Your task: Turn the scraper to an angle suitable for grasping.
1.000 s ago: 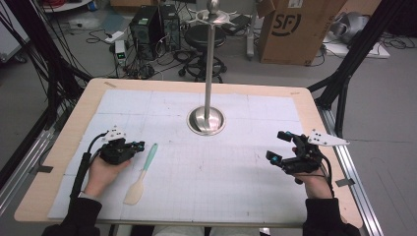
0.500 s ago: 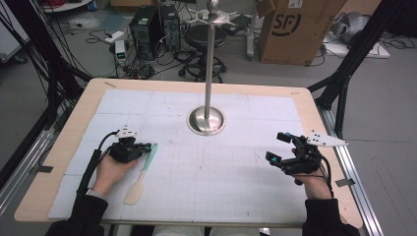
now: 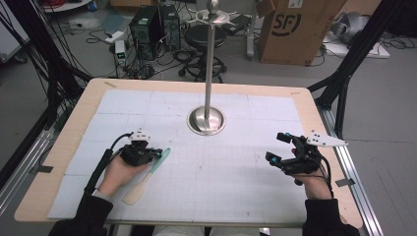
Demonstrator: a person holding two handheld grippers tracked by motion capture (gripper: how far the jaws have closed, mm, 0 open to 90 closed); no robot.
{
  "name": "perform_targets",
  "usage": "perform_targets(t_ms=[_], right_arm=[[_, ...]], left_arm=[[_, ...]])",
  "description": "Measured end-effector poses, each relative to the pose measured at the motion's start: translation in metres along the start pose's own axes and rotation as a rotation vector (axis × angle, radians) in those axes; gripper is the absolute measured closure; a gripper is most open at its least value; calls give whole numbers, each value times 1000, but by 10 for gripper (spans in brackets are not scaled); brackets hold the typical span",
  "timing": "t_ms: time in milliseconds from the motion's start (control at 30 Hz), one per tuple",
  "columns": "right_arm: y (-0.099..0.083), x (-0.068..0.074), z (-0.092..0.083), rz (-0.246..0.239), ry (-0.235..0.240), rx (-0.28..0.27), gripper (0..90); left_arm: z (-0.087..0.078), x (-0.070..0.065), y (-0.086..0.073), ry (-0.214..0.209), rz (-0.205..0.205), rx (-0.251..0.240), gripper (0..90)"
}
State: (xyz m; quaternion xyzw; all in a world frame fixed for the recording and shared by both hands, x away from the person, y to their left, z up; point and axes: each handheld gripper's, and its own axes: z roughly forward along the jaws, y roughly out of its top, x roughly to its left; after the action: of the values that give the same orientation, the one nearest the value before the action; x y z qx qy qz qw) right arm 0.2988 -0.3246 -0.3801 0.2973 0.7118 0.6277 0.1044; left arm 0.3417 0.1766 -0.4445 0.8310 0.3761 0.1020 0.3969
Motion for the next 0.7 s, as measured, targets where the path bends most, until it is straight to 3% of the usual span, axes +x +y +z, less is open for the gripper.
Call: perform_targets(t_ms=[267, 367, 700], right_arm=[[0, 0, 0, -2, 0, 0, 7], [0, 0, 0, -5, -2, -2, 7], [0, 0, 1, -6, 1, 3, 7]], left_arm=[[9, -31, 6, -93, 96, 43, 897], [11, -39, 9, -133, 83, 75, 898], [14, -71, 7, -265, 209, 111, 898]])
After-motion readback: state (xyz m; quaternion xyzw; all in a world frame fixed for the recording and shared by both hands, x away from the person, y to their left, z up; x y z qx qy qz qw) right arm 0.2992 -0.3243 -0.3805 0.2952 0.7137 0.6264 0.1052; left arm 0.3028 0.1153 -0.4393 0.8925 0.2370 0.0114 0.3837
